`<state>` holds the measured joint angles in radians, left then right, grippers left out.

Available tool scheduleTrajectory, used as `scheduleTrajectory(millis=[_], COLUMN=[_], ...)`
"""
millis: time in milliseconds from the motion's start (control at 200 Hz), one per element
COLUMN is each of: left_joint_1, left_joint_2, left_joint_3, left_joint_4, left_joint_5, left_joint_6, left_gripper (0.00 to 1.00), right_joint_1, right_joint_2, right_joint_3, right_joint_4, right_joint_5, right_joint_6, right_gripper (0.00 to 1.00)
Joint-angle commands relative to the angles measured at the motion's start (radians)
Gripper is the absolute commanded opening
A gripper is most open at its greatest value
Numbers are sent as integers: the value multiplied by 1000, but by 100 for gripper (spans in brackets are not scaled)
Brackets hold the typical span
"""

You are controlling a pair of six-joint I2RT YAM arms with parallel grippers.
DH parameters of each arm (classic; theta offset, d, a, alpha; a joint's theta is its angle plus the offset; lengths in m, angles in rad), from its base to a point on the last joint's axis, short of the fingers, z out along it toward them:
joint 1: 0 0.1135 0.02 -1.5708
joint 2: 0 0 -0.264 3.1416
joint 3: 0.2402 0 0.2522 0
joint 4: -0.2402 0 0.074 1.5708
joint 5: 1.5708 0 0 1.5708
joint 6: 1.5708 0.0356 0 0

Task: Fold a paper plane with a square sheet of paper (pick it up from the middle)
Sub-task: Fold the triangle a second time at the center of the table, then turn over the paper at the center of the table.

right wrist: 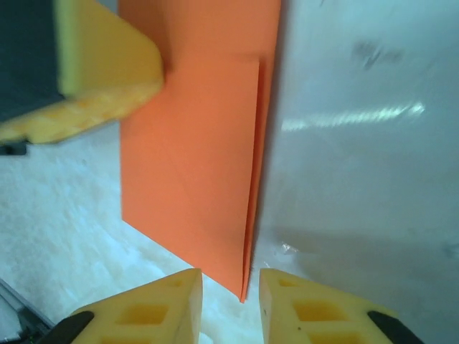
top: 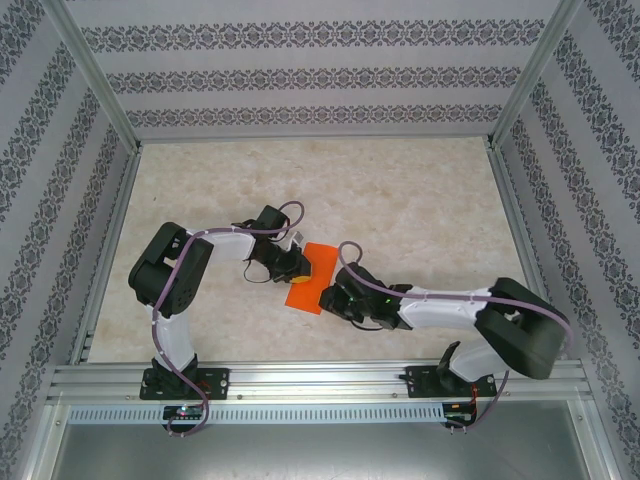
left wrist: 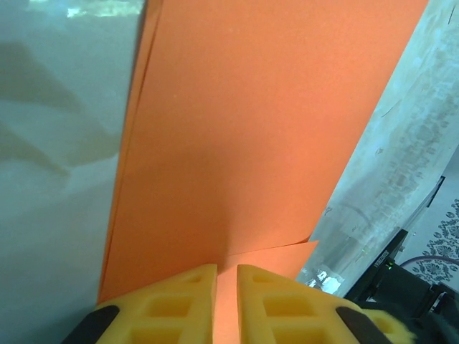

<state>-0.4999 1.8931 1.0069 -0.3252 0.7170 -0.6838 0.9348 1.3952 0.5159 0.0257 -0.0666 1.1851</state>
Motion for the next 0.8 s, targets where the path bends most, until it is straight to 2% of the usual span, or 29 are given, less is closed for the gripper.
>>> scheduleTrajectory(millis=[0,35,190,415,604,794], left_joint_1=[-5,-4,-4,-4,-5,-5], left_joint_2=[-32,-42,-81,-101,-84,-57], left_joint_3=[28,36,56,61,67,72], left_joint_4=[-54,-63,-91,-122,-139,-133], left_joint_5=[-32,-32,-36,-54,-59,-59], left_joint_6=[15,16,27,39,53,58], left_gripper=[20,21,25,26,25,25], right_joint_1=[-37,-46,-81,-93,-93,-90], right_joint_2=[-70,-84,-80,42,138,170], right_joint_3=[11,7,21,77,116,122], right_joint_4=[-87,-87,-37,66,80,77], right_joint_5=[131,143,110,17,1,13], right_joint_6=[-9,-10,-39,-58,-45,-27], right_gripper=[35,40,46,45,46,48])
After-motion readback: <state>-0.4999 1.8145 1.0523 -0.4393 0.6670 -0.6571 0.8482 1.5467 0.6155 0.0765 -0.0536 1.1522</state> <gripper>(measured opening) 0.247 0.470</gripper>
